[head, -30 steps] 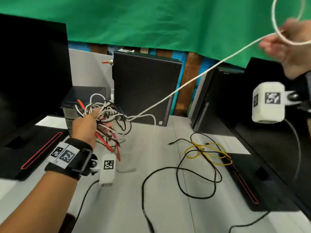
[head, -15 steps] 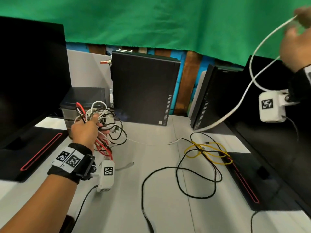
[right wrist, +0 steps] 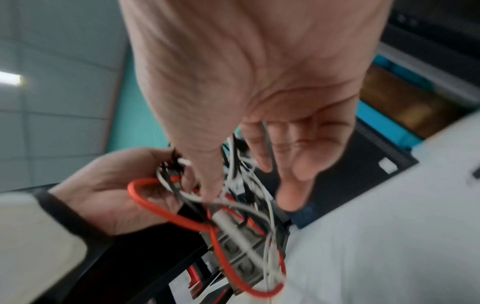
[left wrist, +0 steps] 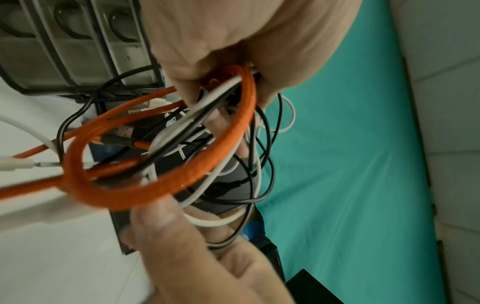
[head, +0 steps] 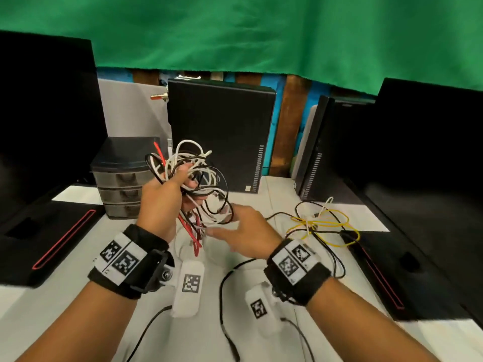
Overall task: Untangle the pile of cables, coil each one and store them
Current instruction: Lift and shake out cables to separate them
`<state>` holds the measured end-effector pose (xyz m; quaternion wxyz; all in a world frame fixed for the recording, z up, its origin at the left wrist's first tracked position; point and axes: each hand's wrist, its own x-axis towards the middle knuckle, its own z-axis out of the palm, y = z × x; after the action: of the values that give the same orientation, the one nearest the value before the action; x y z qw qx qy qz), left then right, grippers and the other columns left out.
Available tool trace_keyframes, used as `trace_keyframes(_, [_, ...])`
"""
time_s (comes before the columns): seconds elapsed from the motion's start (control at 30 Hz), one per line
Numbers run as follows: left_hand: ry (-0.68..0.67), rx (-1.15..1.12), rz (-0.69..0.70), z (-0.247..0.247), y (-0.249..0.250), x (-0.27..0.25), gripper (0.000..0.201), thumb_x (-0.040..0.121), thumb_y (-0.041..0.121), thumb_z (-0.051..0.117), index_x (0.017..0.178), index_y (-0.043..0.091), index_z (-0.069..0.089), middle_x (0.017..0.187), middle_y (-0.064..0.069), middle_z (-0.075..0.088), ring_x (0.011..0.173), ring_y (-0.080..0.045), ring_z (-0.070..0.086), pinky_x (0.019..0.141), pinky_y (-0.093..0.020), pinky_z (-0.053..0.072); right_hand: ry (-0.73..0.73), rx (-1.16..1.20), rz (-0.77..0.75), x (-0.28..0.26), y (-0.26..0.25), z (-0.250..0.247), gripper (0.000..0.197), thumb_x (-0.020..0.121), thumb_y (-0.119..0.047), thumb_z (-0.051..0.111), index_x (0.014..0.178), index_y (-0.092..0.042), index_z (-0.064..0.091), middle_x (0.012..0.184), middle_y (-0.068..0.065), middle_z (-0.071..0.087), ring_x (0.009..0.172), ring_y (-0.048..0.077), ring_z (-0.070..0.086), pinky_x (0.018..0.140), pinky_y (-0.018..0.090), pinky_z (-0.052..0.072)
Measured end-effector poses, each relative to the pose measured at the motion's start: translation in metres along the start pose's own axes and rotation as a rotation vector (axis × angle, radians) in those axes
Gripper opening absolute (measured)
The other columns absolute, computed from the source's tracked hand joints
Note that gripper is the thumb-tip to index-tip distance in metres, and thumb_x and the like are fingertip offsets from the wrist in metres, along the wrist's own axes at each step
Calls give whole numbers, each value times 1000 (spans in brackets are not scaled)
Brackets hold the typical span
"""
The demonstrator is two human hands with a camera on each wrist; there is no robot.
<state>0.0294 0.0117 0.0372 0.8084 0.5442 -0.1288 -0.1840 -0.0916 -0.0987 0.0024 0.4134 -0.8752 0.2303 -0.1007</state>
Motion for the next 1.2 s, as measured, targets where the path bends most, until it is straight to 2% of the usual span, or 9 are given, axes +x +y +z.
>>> trace_keyframes(0.07, [-24,-39,-8,2,3,-3,18,95,27,67,89,10,68,89,-18,63,80,-31,72,66,-37,61,28,155,30,5,9,7,6,90,-24,69,92,-19,72,93,3,74,66,4,66,58,35,60])
trace_keyframes(0.13, [-46,-61,-7,2,6,-4,18,95,26,66,96,9,70,78,-9,62,70,-23,72,62,-33,60,21,254,93,0,8,-3,20,97,-6,53,86,-15,68,90,15,72,52,6,61,44,19,46])
trace_keyframes(0.23, [-100,-102,-20,6,6,-8,22,97,27,62,107,11,72,70,0,59,61,-16,68,64,-34,60,83,280,114,-13,8,-26,26,100,-8,45,92,-20,67,96,9,76,70,14,65,54,22,46])
trace_keyframes(0.37, [-217,-228,-42,11,10,-13,26,101,27,54,112,11,71,68,1,51,62,-15,59,63,-32,56,131,309,24,-30,20,-33,24,93,-3,62,102,-24,68,101,-1,75,92,8,65,79,22,52])
trace_keyframes(0.53, [-414,-466,-57,11,37,-20,31,103,26,44,88,12,68,61,1,40,55,-12,44,51,-22,46,161,250,-89,-63,42,-21,19,89,-15,75,105,-25,70,103,-6,74,101,0,64,77,18,52])
trace_keyframes(0.8, [-515,-517,-244,18,20,-30,29,99,31,44,77,17,58,60,7,27,51,-11,32,46,-23,34,281,599,-69,-104,45,-40,17,86,-26,75,102,-22,74,103,1,77,103,25,69,74,28,56])
trace_keyframes(0.93, [-560,-488,-330,24,4,-40,31,93,28,47,67,16,58,53,10,37,41,-11,39,40,-22,33,277,638,-130,-107,26,-43,50,72,-55,74,116,-32,68,117,-6,73,110,15,68,81,34,59])
trace_keyframes(1.1, [-818,-593,-416,24,-21,-46,29,99,28,38,72,20,48,53,6,30,42,-12,28,47,-26,28,375,643,-106,-117,32,-45,85,52,-62,81,131,-46,54,132,-22,59,125,-4,52,88,22,55])
trace_keyframes(1.2, [-876,-630,-443,25,-30,-47,27,102,23,30,75,21,35,58,0,32,48,-20,32,56,-32,33,424,536,-16,-121,49,-44,94,46,-66,84,132,-53,48,140,-28,48,135,-6,40,101,29,49])
